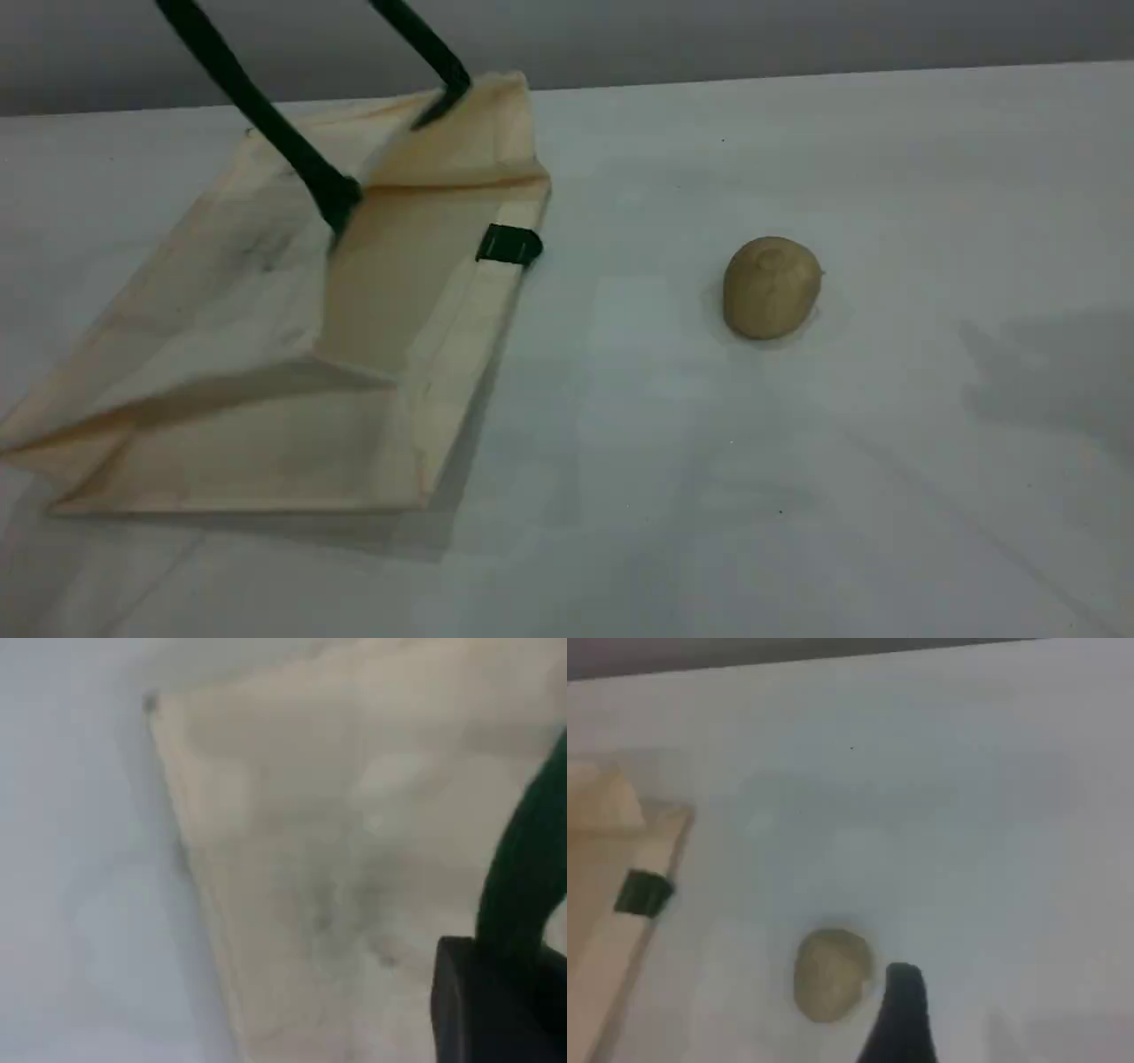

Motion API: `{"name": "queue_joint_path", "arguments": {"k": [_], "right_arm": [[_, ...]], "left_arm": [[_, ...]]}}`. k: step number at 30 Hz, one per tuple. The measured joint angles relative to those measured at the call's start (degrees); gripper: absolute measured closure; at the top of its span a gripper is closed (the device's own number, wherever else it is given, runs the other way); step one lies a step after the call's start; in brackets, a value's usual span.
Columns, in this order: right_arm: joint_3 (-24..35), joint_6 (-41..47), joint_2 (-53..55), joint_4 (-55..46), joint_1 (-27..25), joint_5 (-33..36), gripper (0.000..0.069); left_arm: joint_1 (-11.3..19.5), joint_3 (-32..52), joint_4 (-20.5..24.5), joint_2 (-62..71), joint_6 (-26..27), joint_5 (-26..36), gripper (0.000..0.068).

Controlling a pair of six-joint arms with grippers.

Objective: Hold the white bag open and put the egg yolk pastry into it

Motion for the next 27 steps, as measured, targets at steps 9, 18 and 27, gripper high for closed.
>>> {"name": "queue_joint_path", "arguments": {"k": [9, 18, 27], "right_arm": [[0.00, -3.67, 1.28, 0.00, 0.00, -0.70, 0.0136], [0.00, -4.22, 8.42, 0.36, 0.00, -1.25, 0.0136], [0.00, -7.55, 12.96, 4.69, 2.72, -3.37, 0.0136]], "left_arm": [[0.00, -0.29, -6.10, -7.26, 10.94, 0.21, 0.0587], [-1.93, -0.24, -7.55, -10.74, 19.93, 0.09, 0.0587], [-7.80, -0.24, -5.94, -11.58, 24.24, -0.04, 0.0587]]}}
